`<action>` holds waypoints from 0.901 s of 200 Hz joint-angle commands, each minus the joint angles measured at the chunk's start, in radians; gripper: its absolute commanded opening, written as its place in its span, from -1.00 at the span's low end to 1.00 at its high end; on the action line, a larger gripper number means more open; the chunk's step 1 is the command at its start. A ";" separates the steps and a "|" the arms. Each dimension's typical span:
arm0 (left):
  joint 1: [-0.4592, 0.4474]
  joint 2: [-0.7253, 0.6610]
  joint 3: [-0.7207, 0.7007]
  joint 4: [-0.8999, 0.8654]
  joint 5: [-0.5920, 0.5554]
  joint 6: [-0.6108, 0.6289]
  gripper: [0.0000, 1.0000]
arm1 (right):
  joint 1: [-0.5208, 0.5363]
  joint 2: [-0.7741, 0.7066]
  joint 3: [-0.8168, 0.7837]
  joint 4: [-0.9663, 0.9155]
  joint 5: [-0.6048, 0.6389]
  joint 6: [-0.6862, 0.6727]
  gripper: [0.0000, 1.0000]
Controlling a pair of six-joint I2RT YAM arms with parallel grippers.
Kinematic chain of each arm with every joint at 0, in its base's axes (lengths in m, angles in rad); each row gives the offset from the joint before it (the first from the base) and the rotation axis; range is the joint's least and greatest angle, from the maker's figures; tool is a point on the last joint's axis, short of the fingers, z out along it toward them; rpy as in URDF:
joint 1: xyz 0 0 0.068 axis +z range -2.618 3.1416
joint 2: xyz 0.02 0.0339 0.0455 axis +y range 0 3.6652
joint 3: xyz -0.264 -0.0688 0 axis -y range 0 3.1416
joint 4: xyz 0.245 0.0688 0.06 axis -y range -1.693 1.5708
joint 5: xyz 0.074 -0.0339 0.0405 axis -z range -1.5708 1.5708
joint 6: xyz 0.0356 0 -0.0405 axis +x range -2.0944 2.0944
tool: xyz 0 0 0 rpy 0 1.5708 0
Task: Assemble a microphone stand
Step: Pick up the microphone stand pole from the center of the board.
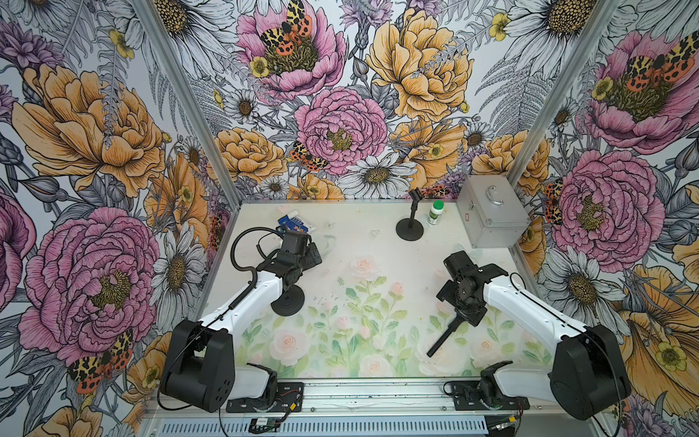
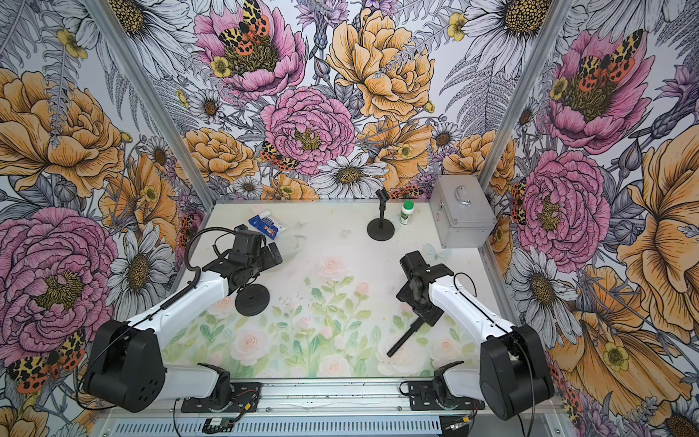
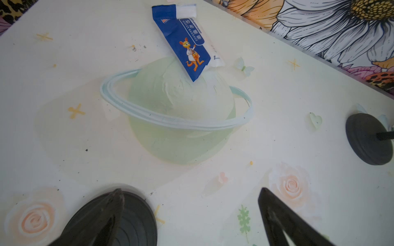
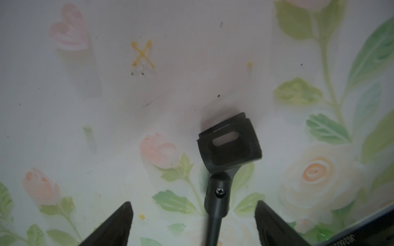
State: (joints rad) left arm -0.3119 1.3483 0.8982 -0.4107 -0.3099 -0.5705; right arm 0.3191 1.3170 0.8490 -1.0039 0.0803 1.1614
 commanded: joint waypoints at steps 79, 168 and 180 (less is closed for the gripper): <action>0.066 -0.099 -0.094 -0.228 -0.132 -0.247 0.97 | -0.048 0.187 -0.095 0.111 -0.092 0.029 -0.24; 0.144 -0.092 -0.144 -0.299 -0.033 -0.314 0.97 | -0.060 0.117 -0.029 0.166 -0.054 -0.018 -0.91; 0.159 -0.070 -0.135 -0.304 0.034 -0.301 0.97 | -0.045 0.092 0.024 0.168 -0.013 -0.044 -0.91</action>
State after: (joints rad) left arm -0.1787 1.2690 0.7643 -0.6735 -0.3775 -0.8501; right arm 0.2565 1.4666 0.7742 -0.8963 -0.0296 1.1683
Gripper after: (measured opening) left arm 0.986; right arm 0.239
